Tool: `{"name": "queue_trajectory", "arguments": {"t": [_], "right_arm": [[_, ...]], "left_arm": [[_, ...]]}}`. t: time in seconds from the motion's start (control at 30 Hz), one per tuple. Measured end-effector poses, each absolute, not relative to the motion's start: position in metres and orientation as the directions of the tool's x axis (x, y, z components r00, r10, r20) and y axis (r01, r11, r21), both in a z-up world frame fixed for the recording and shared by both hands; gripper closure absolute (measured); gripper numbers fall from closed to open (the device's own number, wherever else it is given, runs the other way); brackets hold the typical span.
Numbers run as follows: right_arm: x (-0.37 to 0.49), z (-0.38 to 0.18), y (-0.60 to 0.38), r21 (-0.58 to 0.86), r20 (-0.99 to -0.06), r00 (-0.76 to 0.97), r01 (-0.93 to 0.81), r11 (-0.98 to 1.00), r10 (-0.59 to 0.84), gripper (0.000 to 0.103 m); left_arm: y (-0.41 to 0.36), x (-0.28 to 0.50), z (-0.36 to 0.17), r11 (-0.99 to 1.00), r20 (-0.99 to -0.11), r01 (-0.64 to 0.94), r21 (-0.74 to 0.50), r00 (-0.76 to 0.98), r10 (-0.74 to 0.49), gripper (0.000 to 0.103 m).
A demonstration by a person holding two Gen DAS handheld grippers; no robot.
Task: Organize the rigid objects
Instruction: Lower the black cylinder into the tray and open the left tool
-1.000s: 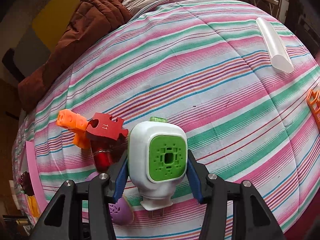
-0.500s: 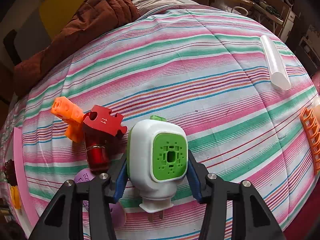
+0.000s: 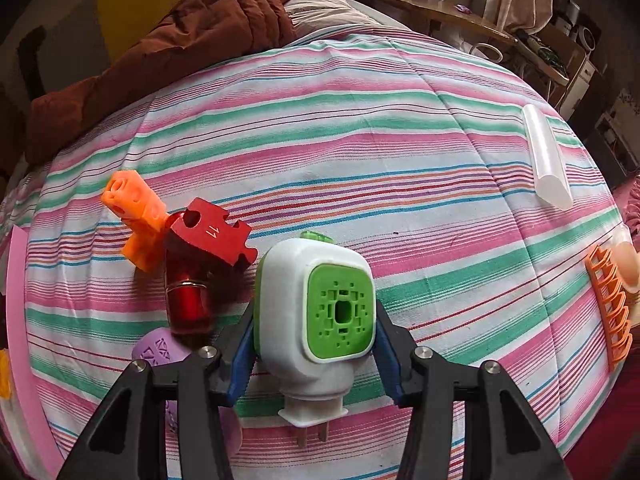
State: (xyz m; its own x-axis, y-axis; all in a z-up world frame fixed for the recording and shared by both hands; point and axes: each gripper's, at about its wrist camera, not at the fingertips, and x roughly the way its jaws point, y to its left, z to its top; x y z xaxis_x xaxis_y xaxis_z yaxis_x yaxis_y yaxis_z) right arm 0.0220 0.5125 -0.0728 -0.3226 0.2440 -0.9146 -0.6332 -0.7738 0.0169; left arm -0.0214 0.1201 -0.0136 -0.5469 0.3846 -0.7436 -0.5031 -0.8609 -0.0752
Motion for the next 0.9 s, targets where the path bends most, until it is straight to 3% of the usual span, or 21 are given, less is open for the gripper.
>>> {"name": "queue_trajectory", "arguments": {"t": [0.13,0.43,0.63,0.9], "right_arm": [[0.022,-0.073,0.511,0.012,-0.913,-0.324,-0.632,-0.775,0.250,0.051],[0.020,-0.073,0.509,0.000,-0.912,-0.319,-0.629,-0.777,0.258,0.051],[0.019,-0.074,0.510,0.008,-0.913,-0.320,-0.632,-0.775,0.253,0.051],[0.017,-0.074,0.513,0.005,-0.913,-0.319,-0.631,-0.775,0.253,0.051]], "left_arm": [[0.082,-0.048,-0.021,-0.889,-0.759,-0.412,-0.198,-0.510,0.405,0.059],[0.030,-0.085,-0.028,-0.905,-0.765,-0.288,-0.313,-0.488,0.421,0.059],[0.043,-0.115,-0.040,-0.902,-0.793,-0.259,-0.345,-0.434,0.428,0.059],[0.093,-0.125,-0.047,-0.875,-0.801,-0.340,-0.344,-0.380,0.462,0.059]]}}
